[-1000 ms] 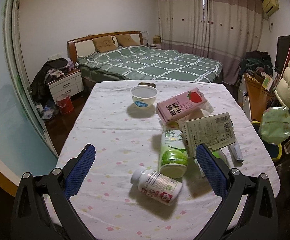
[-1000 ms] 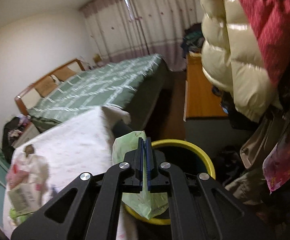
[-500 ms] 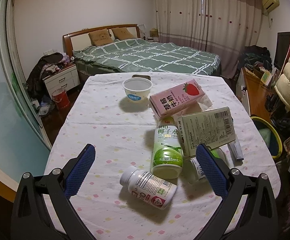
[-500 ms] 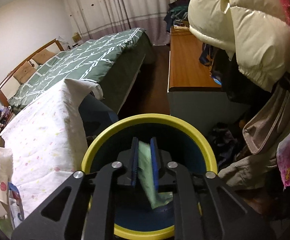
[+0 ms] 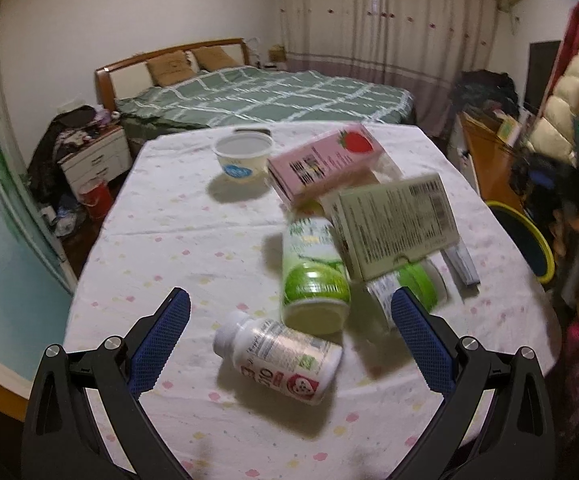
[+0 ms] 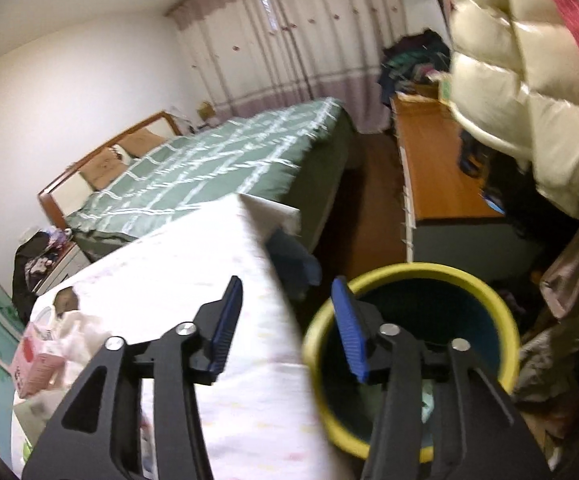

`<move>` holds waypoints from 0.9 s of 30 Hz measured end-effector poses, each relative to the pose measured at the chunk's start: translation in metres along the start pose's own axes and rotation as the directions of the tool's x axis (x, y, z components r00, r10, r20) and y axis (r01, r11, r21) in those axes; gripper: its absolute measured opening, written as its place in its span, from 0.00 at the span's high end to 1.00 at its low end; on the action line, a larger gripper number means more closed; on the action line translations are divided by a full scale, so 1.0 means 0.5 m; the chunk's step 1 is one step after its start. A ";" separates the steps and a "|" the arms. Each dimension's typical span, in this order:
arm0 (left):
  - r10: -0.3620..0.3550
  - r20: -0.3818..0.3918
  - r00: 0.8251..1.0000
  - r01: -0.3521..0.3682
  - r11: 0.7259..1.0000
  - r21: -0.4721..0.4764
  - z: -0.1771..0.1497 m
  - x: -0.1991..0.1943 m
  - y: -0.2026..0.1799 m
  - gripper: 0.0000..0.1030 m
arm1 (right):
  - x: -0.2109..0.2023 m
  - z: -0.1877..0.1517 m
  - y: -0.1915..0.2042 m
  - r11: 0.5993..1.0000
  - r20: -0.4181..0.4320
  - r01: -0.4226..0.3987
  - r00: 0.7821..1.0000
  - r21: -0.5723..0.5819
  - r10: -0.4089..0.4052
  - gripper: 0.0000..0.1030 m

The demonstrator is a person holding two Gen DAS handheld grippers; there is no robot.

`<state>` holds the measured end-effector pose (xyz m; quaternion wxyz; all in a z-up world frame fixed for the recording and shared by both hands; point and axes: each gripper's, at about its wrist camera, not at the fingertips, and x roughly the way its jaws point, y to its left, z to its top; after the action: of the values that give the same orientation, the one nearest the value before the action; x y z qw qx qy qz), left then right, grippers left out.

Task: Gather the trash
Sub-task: 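Grasp the white pill bottle with the left gripper and lift it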

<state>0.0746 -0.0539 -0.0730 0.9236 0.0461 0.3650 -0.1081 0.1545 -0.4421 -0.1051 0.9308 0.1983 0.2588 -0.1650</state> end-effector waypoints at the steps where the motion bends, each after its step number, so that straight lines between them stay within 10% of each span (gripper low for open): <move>1: -0.005 -0.006 1.000 0.005 1.000 0.006 -0.004 0.005 0.001 0.04 | 0.005 -0.004 0.026 1.000 0.006 -0.009 1.000 -0.013 0.009 0.54; 27: -0.201 -0.151 0.968 0.239 0.922 0.305 -0.046 0.112 0.038 0.19 | 0.068 -0.047 0.096 0.998 -0.045 -0.029 0.999 -0.059 0.027 0.44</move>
<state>0.1037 -0.0408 -0.1279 0.8628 0.1607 0.3987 -0.2661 0.1921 -0.3966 -0.1284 0.9327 0.1775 0.2812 -0.1398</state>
